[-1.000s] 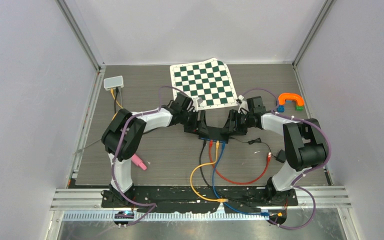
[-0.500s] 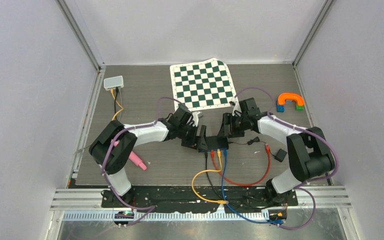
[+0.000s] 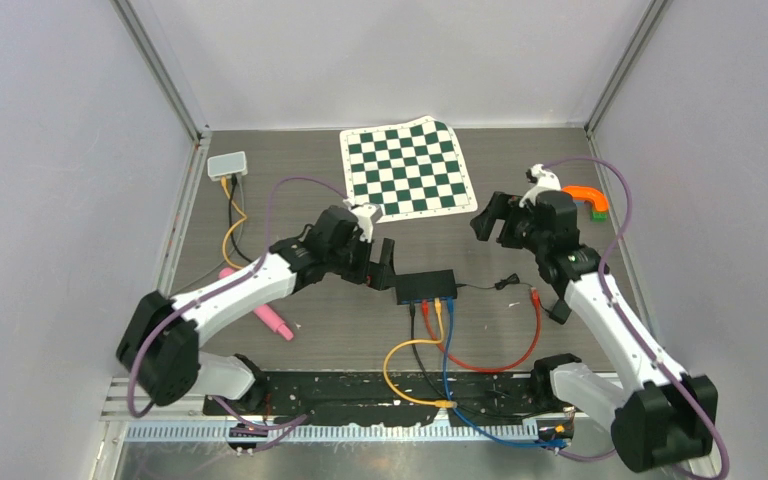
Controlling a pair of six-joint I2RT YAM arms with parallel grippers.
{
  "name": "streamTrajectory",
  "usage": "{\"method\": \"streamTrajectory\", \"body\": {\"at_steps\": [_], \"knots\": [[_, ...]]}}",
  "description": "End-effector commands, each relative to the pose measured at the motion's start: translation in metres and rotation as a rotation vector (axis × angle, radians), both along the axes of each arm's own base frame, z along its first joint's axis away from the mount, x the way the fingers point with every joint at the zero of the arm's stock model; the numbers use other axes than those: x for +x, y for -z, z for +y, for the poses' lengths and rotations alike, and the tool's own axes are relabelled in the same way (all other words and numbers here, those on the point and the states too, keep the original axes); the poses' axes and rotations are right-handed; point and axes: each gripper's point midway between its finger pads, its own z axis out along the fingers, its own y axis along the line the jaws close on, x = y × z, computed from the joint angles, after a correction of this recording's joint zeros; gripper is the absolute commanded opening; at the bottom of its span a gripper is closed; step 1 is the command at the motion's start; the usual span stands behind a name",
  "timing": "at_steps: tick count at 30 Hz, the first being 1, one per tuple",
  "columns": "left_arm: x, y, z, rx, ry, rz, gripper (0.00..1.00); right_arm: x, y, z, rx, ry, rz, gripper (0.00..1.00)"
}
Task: Pull the plug from the switch port
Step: Move the switch port to the center of the board, then pull the plug from the switch port.
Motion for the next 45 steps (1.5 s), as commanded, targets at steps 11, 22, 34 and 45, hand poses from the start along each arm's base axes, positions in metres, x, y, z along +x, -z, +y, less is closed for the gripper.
{"method": "streamTrajectory", "body": {"at_steps": [11, 22, 34, 45], "knots": [[0.017, -0.037, 0.047, -0.053, -0.197, -0.325, 1.00, -0.052, 0.063, 0.022, 0.512, 0.102, 0.030, 0.96], [0.036, -0.033, 0.002, 0.017, 0.083, -0.387, 1.00, -0.046, 0.084, 0.024, 0.503, 0.161, 0.204, 0.95], [0.031, 0.005, -0.054, 0.244, 0.644, -0.413, 1.00, -0.057, 0.093, 0.037, 0.543, 0.110, 0.292, 0.96], [0.030, 0.057, -0.042, 0.519, 0.851, -0.268, 1.00, -0.054, 0.092, 0.032, 0.454, 0.106, 0.313, 0.97]]}}
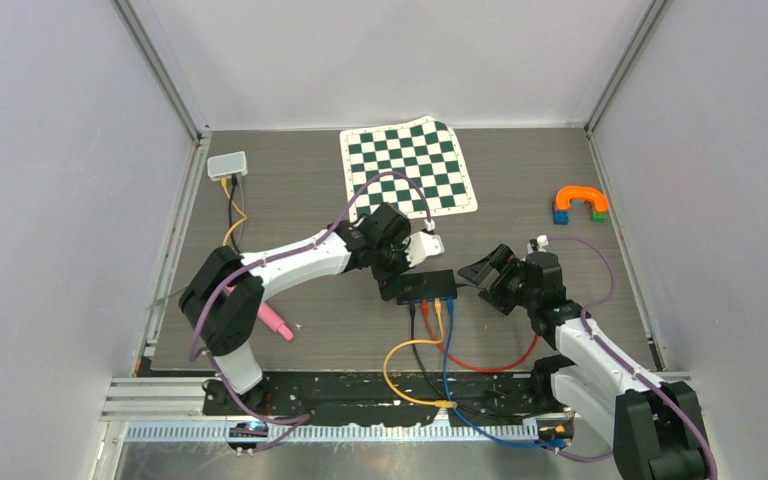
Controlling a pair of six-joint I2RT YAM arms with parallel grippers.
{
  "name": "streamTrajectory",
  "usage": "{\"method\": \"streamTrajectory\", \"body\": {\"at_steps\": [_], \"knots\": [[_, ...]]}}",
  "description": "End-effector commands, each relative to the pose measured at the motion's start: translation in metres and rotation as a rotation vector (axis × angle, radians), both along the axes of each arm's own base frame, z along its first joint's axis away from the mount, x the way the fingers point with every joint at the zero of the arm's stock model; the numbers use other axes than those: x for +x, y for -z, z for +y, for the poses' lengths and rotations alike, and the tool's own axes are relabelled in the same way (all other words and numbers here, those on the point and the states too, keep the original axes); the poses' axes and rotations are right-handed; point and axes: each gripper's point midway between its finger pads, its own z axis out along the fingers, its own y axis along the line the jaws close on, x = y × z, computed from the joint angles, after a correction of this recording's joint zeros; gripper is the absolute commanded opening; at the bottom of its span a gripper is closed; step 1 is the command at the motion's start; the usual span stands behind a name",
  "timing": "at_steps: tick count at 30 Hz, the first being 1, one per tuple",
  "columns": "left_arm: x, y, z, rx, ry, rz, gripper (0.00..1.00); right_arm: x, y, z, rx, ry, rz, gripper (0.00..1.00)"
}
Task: Pull the plug from the switch port
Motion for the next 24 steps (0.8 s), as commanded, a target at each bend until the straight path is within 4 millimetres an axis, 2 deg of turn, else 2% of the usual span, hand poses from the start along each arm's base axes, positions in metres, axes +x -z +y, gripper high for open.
{"method": "streamTrajectory", "body": {"at_steps": [1, 7, 17, 24], "knots": [[-0.004, 0.008, 0.014, 0.103, 0.071, 0.021, 1.00, 0.011, -0.013, 0.002, -0.005, -0.010, -0.032, 0.97], [-0.005, 0.024, 0.010, 0.128, 0.052, 0.059, 1.00, 0.012, -0.010, 0.006, 0.011, -0.030, -0.009, 0.97], [-0.007, 0.019, -0.017, 0.047, 0.089, 0.071, 1.00, 0.010, -0.006, 0.009, 0.022, -0.040, 0.004, 0.97], [-0.014, 0.037, -0.016, 0.092, 0.113, 0.137, 1.00, 0.008, -0.001, 0.006, 0.019, -0.021, 0.002, 0.97]]}}
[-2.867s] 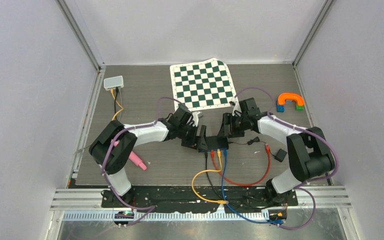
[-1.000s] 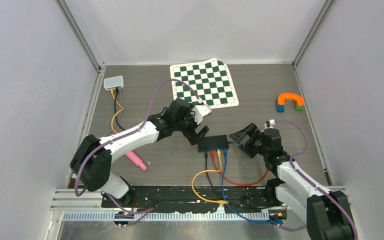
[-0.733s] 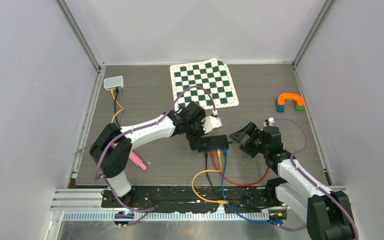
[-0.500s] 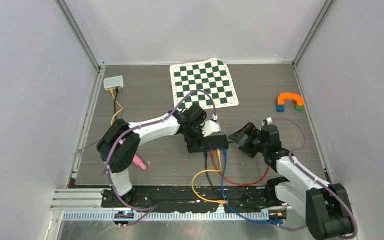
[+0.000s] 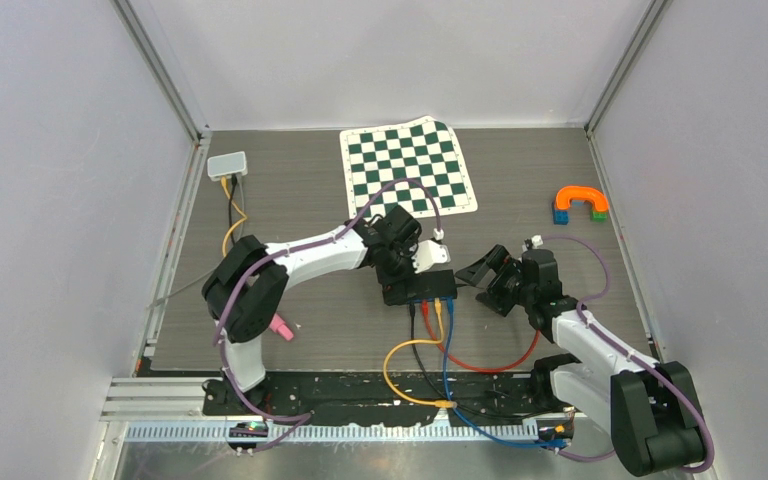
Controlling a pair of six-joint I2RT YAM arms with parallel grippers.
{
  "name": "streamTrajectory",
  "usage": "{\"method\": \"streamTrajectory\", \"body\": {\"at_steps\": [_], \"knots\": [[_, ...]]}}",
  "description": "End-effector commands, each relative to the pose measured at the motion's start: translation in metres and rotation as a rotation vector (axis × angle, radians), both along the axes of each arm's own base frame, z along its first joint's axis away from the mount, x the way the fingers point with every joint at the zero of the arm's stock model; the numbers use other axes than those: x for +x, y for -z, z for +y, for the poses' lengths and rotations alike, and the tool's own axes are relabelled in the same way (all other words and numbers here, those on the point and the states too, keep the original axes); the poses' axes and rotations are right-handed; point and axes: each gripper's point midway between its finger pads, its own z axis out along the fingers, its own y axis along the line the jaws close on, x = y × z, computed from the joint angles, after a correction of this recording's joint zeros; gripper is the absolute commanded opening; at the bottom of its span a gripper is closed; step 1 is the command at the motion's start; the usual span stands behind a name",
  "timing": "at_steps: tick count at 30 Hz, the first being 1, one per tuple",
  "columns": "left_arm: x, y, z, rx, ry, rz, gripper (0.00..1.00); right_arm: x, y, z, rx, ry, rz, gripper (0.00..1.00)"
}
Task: Pull the plug from the switch port
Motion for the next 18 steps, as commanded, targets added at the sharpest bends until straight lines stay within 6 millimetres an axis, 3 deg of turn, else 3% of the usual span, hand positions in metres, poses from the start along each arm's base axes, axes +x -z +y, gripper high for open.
{"method": "streamTrajectory", "body": {"at_steps": [1, 6, 11, 14, 18], "knots": [[-0.004, 0.006, -0.006, 0.004, 0.026, 0.038, 1.00, 0.009, -0.011, 0.000, 0.010, 0.008, -0.058, 0.97], [-0.006, 0.011, -0.006, 0.015, 0.017, 0.061, 0.99, 0.009, -0.009, 0.002, 0.015, 0.004, -0.046, 0.97], [-0.006, 0.011, -0.007, 0.013, 0.007, 0.064, 0.86, 0.009, -0.008, 0.005, 0.026, -0.008, -0.030, 0.98], [-0.008, 0.011, -0.007, 0.010, 0.011, 0.073, 0.77, 0.009, -0.008, 0.008, 0.050, -0.012, -0.012, 0.89], [-0.015, 0.012, -0.001, 0.022, 0.009, 0.081, 0.67, 0.009, -0.004, 0.008, 0.080, 0.022, 0.010, 0.68]]}}
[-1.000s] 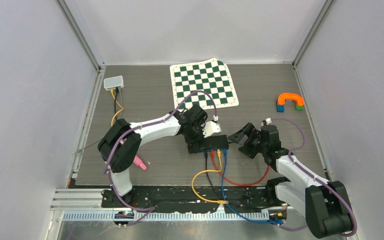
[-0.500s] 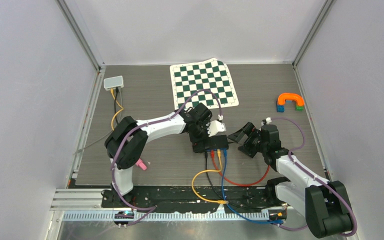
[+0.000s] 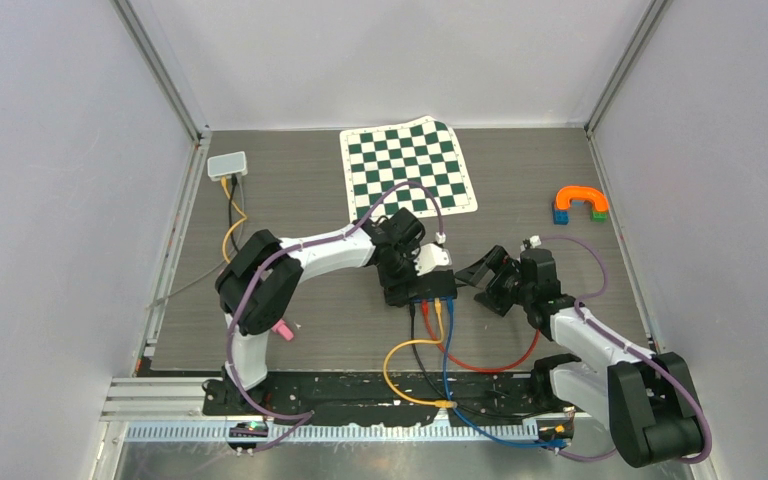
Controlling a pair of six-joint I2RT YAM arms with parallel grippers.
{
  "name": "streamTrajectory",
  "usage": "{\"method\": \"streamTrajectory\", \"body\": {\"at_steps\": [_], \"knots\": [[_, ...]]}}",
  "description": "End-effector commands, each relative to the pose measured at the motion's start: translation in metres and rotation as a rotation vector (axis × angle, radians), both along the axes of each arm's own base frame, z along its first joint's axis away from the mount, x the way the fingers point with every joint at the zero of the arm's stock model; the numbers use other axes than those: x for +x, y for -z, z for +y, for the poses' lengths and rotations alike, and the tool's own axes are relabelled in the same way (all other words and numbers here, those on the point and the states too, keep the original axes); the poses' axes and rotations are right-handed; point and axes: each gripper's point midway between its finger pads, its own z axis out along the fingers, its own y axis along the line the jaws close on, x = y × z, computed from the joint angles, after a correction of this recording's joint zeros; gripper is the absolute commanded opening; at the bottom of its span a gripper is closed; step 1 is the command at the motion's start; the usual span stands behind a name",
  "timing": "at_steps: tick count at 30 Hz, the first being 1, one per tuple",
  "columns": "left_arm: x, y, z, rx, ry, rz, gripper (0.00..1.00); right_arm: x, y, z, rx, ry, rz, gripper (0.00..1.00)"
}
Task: Pull the plug from the switch port
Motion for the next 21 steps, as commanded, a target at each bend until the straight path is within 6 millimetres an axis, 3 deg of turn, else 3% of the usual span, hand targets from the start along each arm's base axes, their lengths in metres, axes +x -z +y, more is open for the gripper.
{"method": "streamTrajectory", "body": {"at_steps": [1, 5, 9, 16, 21], "knots": [[-0.010, -0.007, -0.002, -0.016, 0.002, 0.021, 0.66, 0.009, -0.011, 0.003, 0.059, 0.037, -0.032, 0.66], [-0.015, -0.007, 0.002, -0.031, -0.028, 0.019, 0.70, 0.008, -0.007, -0.001, 0.077, 0.105, -0.018, 0.57], [-0.001, -0.011, 0.003, -0.043, -0.123, -0.063, 0.99, 0.010, -0.009, -0.010, 0.035, 0.137, -0.041, 0.60], [0.009, -0.038, 0.005, -0.158, -0.204, -0.183, 1.00, 0.011, -0.031, -0.030, -0.114, 0.154, -0.114, 0.65], [0.015, -0.065, 0.011, -0.273, -0.271, -0.292, 1.00, 0.015, -0.057, -0.052, -0.290, 0.137, -0.211, 0.78]]}}
